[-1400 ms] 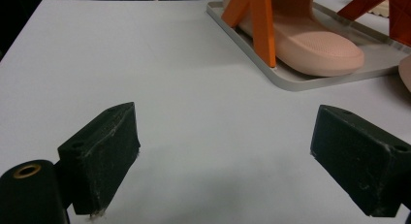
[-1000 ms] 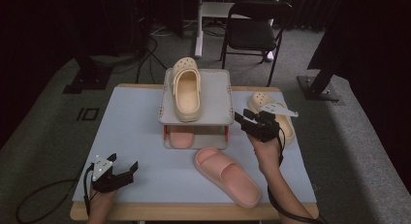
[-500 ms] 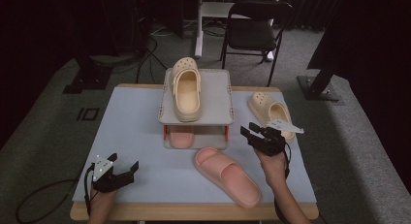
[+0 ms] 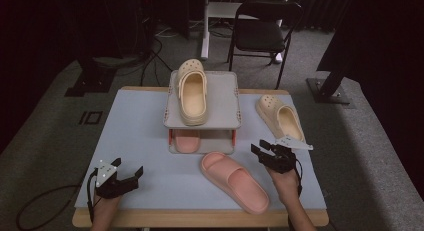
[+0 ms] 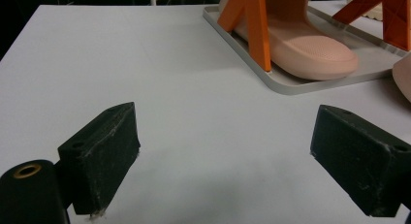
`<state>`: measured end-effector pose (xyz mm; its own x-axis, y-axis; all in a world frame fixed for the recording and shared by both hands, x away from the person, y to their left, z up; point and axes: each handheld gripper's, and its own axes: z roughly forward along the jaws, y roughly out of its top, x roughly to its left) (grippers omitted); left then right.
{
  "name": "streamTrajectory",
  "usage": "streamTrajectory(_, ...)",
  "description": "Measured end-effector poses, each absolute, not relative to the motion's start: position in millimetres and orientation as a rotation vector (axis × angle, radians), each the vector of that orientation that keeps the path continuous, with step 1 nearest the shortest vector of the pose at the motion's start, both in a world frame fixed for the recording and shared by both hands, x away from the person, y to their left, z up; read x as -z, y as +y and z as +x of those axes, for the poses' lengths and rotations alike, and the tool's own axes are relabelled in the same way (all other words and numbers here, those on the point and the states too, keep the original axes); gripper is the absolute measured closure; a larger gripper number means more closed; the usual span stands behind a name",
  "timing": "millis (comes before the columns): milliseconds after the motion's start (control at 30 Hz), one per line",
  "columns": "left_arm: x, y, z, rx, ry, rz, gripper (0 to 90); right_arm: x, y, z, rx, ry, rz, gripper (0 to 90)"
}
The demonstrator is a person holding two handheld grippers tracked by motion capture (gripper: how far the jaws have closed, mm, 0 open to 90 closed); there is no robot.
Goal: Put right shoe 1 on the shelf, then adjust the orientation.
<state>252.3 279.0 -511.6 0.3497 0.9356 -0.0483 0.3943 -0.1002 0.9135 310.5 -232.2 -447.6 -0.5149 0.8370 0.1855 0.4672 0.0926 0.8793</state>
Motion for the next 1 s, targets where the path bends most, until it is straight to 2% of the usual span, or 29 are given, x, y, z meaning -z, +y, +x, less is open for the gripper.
streamTrajectory(1000, 511.7, 278.9, 252.4, -0.714, 1.208, 1.668, 10.0, 482.5, -255.5, 278.5, -1.344, 2.114, 1.272, 50.7)
